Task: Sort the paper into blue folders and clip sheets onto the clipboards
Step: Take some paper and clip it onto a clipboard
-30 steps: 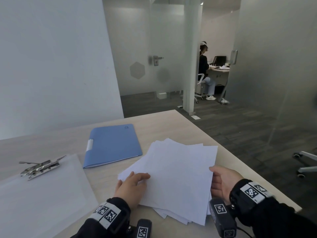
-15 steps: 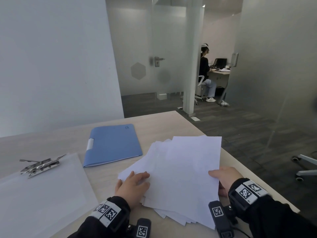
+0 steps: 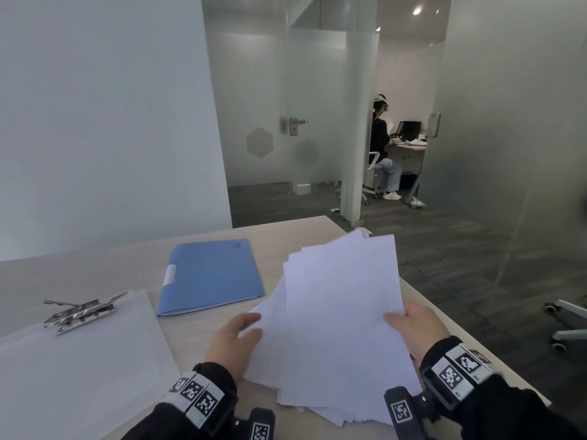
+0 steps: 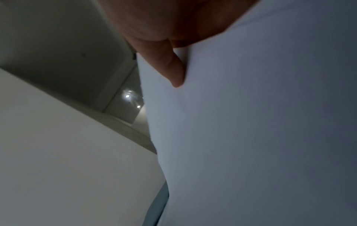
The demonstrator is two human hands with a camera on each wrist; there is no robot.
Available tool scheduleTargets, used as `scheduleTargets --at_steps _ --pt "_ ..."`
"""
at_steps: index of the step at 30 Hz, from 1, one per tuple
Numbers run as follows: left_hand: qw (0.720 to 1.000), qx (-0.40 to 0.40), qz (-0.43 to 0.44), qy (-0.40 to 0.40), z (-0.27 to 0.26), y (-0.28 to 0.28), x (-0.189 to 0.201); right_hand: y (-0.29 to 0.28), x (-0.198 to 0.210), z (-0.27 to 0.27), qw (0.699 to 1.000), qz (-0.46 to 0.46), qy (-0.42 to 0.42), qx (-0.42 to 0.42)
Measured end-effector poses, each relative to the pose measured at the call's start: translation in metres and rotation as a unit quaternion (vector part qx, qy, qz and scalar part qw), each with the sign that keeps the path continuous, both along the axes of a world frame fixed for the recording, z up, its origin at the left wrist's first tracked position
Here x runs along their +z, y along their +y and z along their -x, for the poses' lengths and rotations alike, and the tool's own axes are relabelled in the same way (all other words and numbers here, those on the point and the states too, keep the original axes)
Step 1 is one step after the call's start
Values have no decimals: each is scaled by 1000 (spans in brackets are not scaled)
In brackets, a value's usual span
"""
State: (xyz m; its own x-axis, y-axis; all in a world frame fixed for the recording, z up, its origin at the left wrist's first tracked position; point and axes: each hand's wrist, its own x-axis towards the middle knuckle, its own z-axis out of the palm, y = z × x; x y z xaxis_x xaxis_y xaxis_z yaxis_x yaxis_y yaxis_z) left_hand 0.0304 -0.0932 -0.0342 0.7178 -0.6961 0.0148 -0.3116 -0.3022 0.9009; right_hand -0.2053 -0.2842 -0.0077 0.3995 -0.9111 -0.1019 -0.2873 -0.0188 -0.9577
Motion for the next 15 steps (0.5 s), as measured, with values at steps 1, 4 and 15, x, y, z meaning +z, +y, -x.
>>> scheduleTargets --at_steps 1,4,15 --pt "1000 10 11 -17 -1 -1 5 2 6 2 1000 12 -27 3" --pt "998 2 59 -12 -2 -11 29 7 20 1 992 21 -122 8" --pt "968 -83 227 71 22 -36 90 12 38 -6 960 -10 -281 13"
